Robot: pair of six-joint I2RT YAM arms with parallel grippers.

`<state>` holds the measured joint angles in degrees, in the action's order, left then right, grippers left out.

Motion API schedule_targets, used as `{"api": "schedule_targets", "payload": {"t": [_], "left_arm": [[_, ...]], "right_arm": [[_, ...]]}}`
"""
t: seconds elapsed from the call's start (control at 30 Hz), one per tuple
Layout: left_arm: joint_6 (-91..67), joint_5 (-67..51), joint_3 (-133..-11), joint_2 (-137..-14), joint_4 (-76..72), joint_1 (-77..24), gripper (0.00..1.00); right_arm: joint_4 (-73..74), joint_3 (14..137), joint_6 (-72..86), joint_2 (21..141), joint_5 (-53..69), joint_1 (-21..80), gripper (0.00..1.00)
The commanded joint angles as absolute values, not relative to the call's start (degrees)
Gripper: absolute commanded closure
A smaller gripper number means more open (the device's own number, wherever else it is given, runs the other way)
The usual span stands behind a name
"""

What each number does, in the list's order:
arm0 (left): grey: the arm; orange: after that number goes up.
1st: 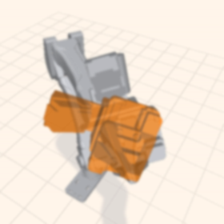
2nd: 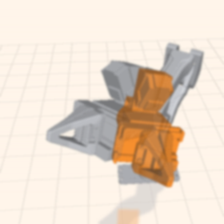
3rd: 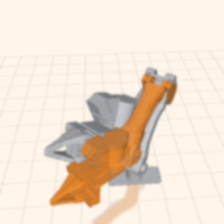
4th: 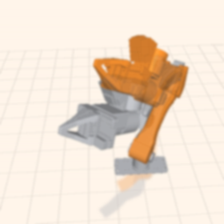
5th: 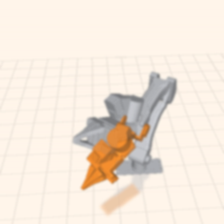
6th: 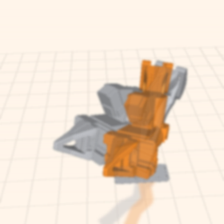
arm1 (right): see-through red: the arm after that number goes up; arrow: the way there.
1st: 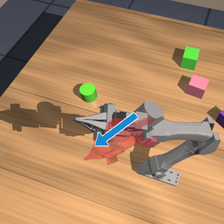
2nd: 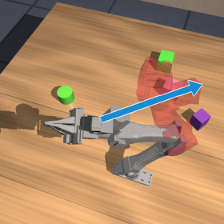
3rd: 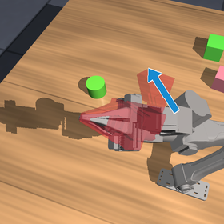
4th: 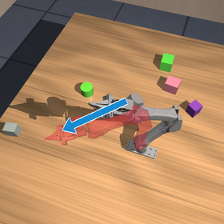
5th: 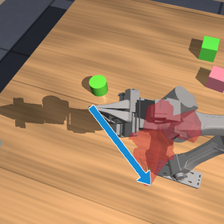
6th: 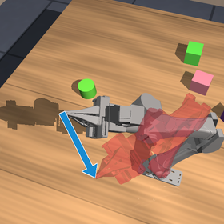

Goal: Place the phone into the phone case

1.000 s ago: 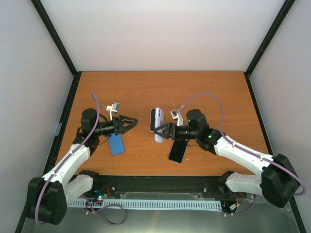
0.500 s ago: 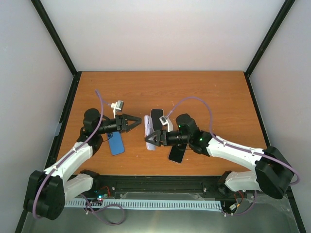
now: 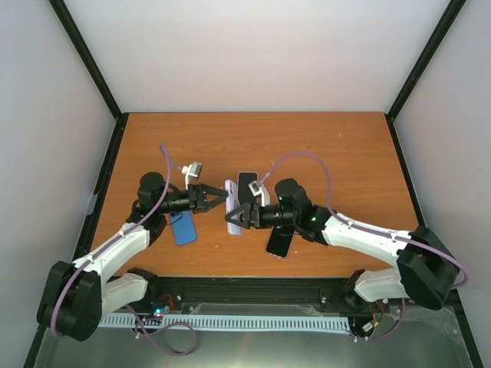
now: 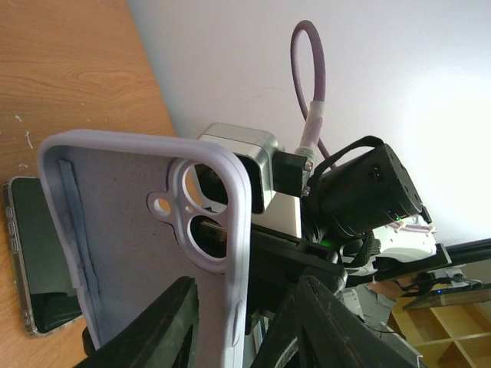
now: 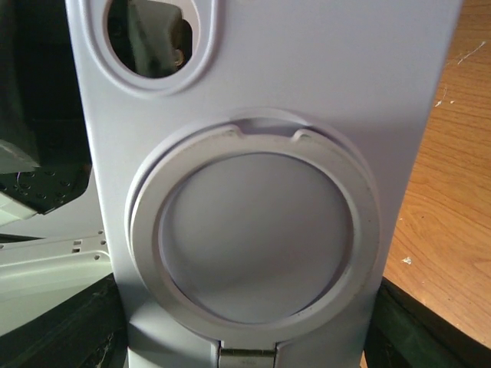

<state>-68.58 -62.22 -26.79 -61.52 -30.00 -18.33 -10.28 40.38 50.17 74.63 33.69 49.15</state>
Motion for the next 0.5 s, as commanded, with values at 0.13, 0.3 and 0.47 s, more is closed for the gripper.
{"api": "schedule_targets", "payload": {"t": [0.13,0.3,0.47], "left_arm": [[-67.59,-63.19,-26.25,-60.73,-32.00,-19.07,0.93],[-66.34,-62.43,-26.38,-59.51,-29.62,-19.04,1.00],[-62.03,-59.76,-28.12,-58.16,-21.28,-19.07,1.00]], "right_arm": [[-14.80,40.98,51.64,75.50,34.06,49.70,0.25],[-14.83,40.53,51.76,75.20,33.63,49.79,0.25],[-14.30,39.68,51.47,74.60,32.94,49.76,0.25]]}}
